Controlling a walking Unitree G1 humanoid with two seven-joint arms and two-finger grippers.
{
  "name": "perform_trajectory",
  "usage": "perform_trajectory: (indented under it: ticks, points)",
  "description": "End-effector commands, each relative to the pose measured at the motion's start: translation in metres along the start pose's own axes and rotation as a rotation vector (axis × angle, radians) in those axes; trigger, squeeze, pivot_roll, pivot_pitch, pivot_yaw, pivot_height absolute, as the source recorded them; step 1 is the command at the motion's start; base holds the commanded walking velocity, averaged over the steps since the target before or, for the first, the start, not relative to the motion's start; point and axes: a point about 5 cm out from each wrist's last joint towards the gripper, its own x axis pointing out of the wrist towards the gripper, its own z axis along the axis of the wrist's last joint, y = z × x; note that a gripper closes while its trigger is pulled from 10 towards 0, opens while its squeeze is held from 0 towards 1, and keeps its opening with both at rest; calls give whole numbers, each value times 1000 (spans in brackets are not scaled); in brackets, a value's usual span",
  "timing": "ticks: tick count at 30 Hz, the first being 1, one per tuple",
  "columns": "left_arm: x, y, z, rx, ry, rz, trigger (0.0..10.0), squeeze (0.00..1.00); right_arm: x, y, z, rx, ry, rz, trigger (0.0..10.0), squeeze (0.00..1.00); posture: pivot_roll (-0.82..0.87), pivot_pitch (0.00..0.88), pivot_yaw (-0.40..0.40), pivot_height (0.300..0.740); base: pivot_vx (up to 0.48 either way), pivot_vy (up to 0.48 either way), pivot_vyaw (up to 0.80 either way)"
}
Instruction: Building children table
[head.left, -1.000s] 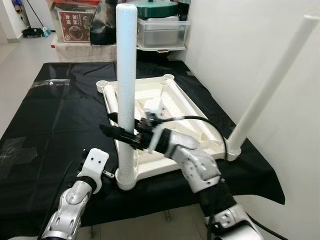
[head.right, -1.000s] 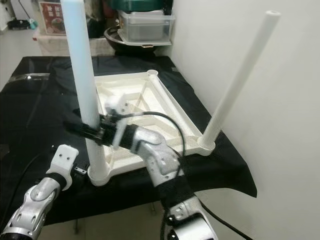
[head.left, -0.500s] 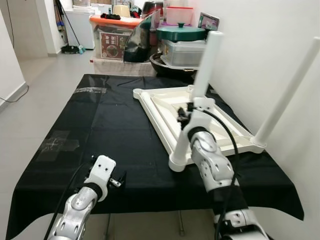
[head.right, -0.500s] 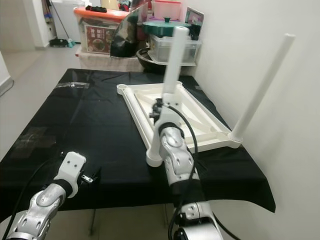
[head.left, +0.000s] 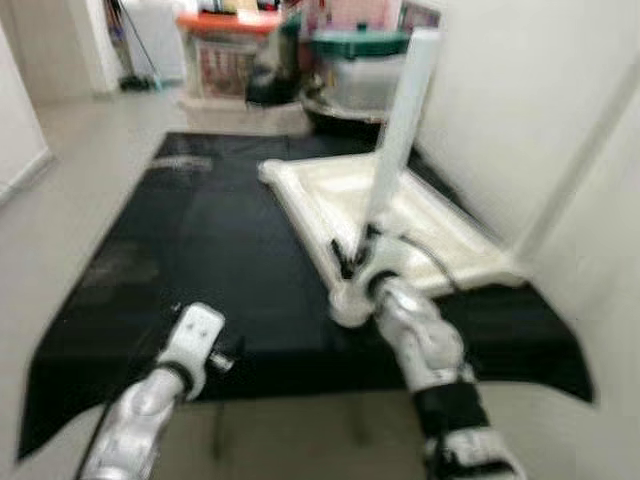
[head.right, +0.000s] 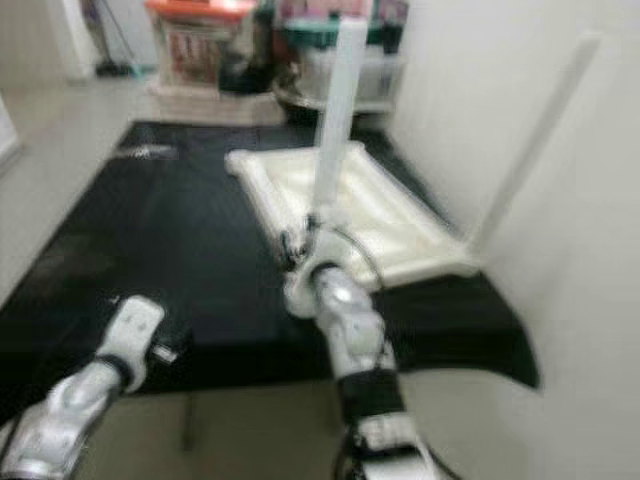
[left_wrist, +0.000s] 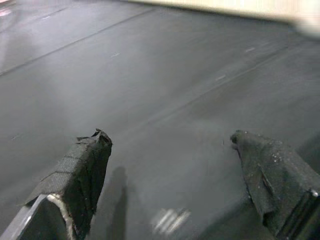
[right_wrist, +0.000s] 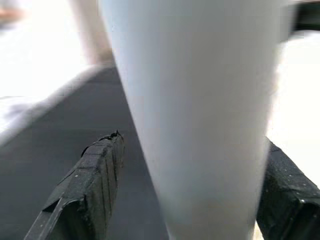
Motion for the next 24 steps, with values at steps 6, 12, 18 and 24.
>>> perform_trajectory:
  ticks: [6, 12, 18, 24]
  points:
    - [4, 2, 3, 4, -2, -2, 10000, 0, 12, 18, 5, -10, -37, 329, 10000, 0, 171, 0, -81, 740, 0, 0, 0]
    - [6, -7, 7, 5, -12, -31, 10000, 0, 35, 34, 3, -96, 25, 383, 10000, 0, 178, 0, -76, 740, 0, 0, 0]
    - [7, -4, 8, 0, -17, -10, 10000, 0, 43, 37, 11, -125, 7, 420, 0, 0, 187, 0, -100, 740, 0, 0, 0]
    - [1, -10, 2, -10, -7, -15, 10000, 0, 38, -4, 10, -121, 0, -24, 0, 0, 174, 0, -96, 740, 0, 0, 0]
